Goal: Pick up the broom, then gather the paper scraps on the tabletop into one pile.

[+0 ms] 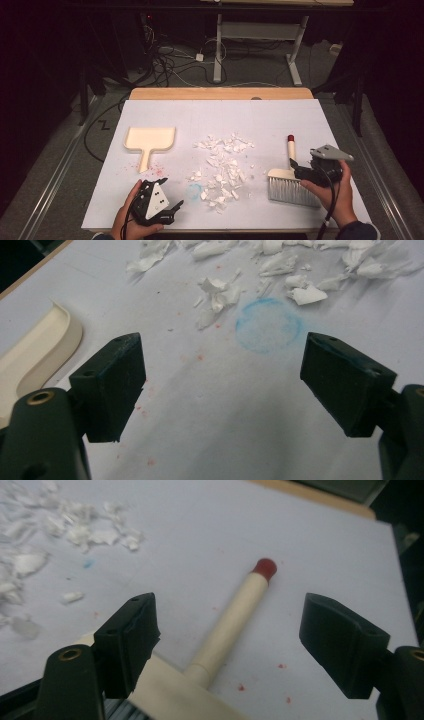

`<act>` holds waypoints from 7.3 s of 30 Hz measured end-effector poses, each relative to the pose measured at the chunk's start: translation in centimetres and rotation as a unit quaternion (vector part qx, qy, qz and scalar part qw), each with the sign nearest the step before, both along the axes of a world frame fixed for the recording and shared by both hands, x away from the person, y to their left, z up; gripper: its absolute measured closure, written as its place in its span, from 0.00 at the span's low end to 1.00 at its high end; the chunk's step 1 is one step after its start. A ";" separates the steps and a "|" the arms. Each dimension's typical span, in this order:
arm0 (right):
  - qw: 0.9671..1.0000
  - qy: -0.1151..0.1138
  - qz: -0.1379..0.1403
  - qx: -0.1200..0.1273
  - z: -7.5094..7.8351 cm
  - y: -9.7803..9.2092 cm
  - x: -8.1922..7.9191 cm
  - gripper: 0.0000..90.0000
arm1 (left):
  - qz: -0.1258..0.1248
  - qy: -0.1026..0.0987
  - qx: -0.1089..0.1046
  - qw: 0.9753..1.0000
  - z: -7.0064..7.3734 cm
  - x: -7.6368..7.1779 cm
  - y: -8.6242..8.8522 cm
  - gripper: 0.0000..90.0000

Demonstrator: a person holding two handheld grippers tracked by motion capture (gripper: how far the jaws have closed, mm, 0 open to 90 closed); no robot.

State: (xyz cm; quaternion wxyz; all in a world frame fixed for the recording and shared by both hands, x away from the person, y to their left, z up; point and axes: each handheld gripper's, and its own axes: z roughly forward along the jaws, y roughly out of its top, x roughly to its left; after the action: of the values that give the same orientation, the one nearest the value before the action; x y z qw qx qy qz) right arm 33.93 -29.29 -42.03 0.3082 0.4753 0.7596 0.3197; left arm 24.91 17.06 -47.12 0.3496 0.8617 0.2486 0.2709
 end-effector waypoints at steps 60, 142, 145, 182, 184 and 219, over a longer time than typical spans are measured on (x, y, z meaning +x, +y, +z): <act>0.992 -0.065 0.034 0.100 4.5 -0.6 -0.2 0.78 | -0.031 0.022 -0.125 0.991 3.5 0.5 -4.4 0.20; 0.882 0.039 0.470 0.009 2.1 9.0 -4.7 0.75 | -0.187 0.032 -0.099 0.977 6.3 3.2 -9.1 0.25; 0.892 0.026 0.451 0.016 2.7 8.4 -4.5 0.75 | -0.151 -0.003 -0.096 0.984 6.4 2.7 -7.6 0.20; 0.949 -0.016 0.312 0.047 5.4 5.2 -3.2 0.75 | 0.016 0.008 -0.029 0.999 -0.1 0.3 2.2 0.18; 0.951 -0.014 0.306 0.047 5.3 5.1 -3.2 0.75 | 0.017 0.005 -0.034 0.999 0.0 0.3 2.3 0.18; 0.985 -0.045 0.122 -0.115 2.0 5.6 7.4 0.75 | 0.014 0.016 -0.044 0.999 -0.1 0.3 2.3 0.18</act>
State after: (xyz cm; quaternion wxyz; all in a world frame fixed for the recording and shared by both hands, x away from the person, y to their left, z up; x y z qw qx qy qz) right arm 41.35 -23.65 -40.04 0.3528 0.3259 0.8290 0.2865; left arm 25.19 19.33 -47.21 0.3790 0.8464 0.2776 0.2507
